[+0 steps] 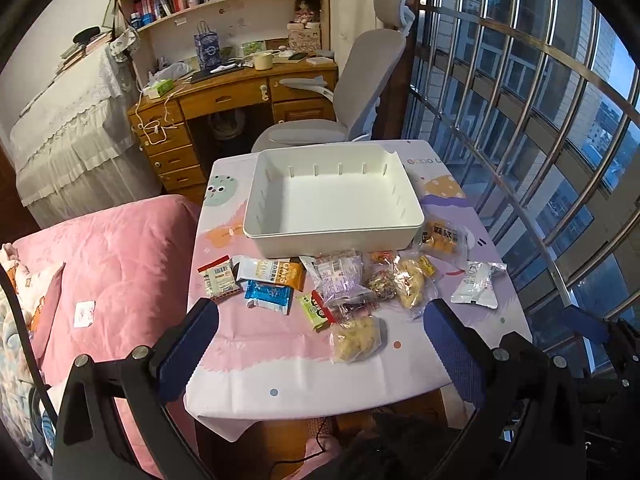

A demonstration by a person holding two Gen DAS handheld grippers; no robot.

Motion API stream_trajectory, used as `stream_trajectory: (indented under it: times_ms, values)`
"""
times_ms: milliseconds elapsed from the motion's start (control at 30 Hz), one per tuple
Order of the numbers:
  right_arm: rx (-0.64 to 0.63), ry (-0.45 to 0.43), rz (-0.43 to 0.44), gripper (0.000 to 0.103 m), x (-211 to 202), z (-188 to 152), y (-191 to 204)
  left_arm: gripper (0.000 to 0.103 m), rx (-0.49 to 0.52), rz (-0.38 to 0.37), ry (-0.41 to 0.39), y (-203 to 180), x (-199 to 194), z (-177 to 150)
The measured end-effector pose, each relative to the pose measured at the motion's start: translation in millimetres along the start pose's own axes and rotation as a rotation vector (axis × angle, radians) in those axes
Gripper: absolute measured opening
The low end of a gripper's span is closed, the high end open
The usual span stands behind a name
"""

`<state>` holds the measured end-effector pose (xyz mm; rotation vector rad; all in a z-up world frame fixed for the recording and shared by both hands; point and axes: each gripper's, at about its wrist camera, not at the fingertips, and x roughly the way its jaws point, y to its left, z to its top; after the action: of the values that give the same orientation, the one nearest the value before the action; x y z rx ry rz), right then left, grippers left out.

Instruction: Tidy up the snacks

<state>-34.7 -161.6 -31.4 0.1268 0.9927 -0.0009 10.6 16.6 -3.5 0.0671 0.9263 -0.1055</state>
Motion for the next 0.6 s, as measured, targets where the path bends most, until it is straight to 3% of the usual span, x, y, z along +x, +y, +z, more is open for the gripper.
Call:
stream_trajectory:
  times_ms: [600]
  values:
    - [0.084,-0.053,-0.102,0.093,-3.2,-17.5,33.8,0.102,0.071,-0.132,0.003,38.0,11.2,3.6]
